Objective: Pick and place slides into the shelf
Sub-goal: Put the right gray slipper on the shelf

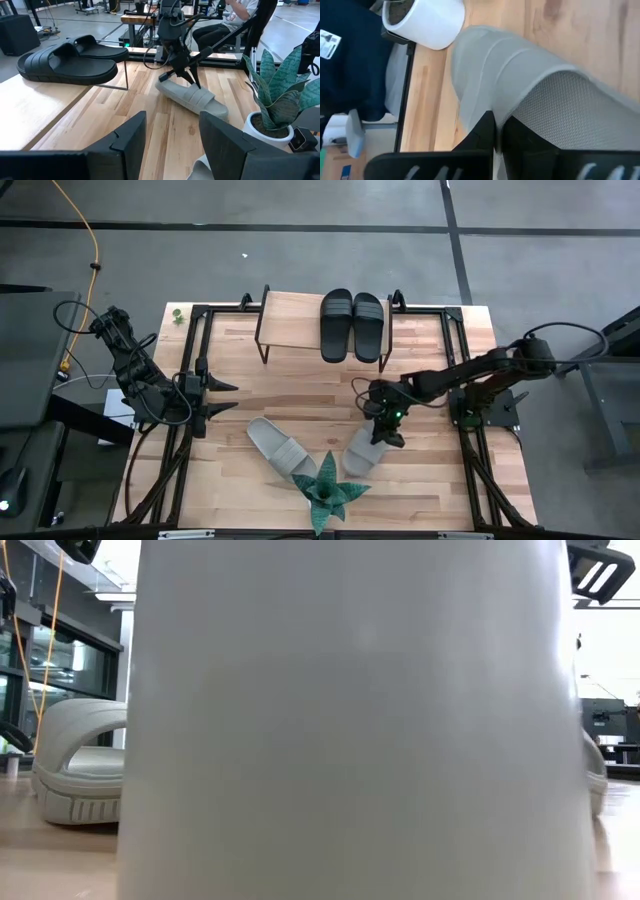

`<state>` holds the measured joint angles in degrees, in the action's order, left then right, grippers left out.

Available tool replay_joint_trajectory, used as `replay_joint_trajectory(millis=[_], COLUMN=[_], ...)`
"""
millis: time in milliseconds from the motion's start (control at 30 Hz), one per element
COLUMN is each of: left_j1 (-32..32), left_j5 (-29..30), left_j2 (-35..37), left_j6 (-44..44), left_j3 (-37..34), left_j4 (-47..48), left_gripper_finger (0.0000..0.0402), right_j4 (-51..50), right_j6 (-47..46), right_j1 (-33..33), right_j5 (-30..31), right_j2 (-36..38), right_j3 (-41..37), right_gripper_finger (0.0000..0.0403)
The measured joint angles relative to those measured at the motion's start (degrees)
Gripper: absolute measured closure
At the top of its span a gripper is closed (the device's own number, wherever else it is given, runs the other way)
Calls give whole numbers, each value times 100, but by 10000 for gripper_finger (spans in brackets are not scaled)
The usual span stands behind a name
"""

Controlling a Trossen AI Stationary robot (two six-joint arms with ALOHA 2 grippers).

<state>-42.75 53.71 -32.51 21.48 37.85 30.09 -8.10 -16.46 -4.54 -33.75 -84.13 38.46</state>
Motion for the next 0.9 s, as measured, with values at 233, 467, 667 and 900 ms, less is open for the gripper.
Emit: replay_joint_trajectory(millis=[233, 467, 667, 900], left_j1=[0, 0, 0, 0], left_j5=[0, -2, -2, -2], left_j2=[0, 0, 0, 0], left_j6=[1, 0, 1, 0], left_j3=[0, 0, 0, 0], left_j4=[-2, 0, 0, 0], left_gripper_finger=[231, 232, 232, 231], right_j4=[-359, -502, -706, -1112], right_j6=[-1, -1, -1, 81], right_j1=[2, 4, 36, 213], right_j5=[179, 237, 268, 372], right_j2=[220, 259, 360, 792], right_j3=[0, 2, 3, 4], right_gripper_finger=[403, 403, 403, 403])
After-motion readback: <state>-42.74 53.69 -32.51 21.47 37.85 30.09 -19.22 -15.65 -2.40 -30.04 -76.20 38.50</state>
